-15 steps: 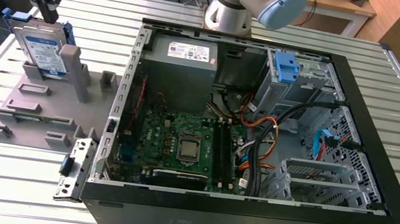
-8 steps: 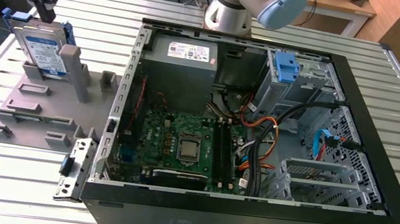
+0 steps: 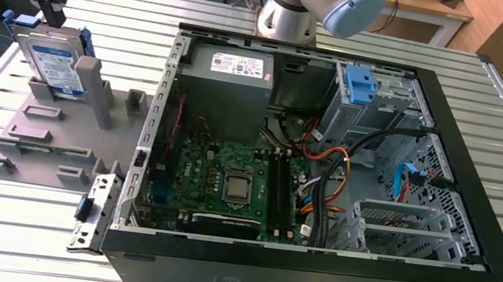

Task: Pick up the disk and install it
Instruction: 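Reach for the disk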

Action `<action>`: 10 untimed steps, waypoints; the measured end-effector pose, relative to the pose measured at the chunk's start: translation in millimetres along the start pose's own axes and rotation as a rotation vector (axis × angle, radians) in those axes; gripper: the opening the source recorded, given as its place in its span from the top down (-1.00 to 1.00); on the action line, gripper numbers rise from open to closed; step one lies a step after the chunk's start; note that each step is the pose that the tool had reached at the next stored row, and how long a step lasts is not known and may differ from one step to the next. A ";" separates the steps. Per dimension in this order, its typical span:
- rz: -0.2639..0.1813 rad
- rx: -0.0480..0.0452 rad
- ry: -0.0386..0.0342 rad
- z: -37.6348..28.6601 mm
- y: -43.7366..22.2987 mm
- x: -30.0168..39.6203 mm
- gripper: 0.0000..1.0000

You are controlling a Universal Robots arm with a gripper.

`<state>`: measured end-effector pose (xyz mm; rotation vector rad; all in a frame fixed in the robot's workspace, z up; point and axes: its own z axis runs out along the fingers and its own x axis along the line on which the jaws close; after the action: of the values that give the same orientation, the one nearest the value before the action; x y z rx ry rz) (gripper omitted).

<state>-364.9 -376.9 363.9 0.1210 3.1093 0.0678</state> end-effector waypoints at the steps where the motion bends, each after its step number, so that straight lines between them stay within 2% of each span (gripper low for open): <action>1: 0.000 0.0001 0.0001 0.0 0.0 0.1 0.79; 10: 0.000 0.0000 0.0001 0.6 4.2 0.8 0.79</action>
<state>-365.4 -372.6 363.5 0.1209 3.1094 0.0677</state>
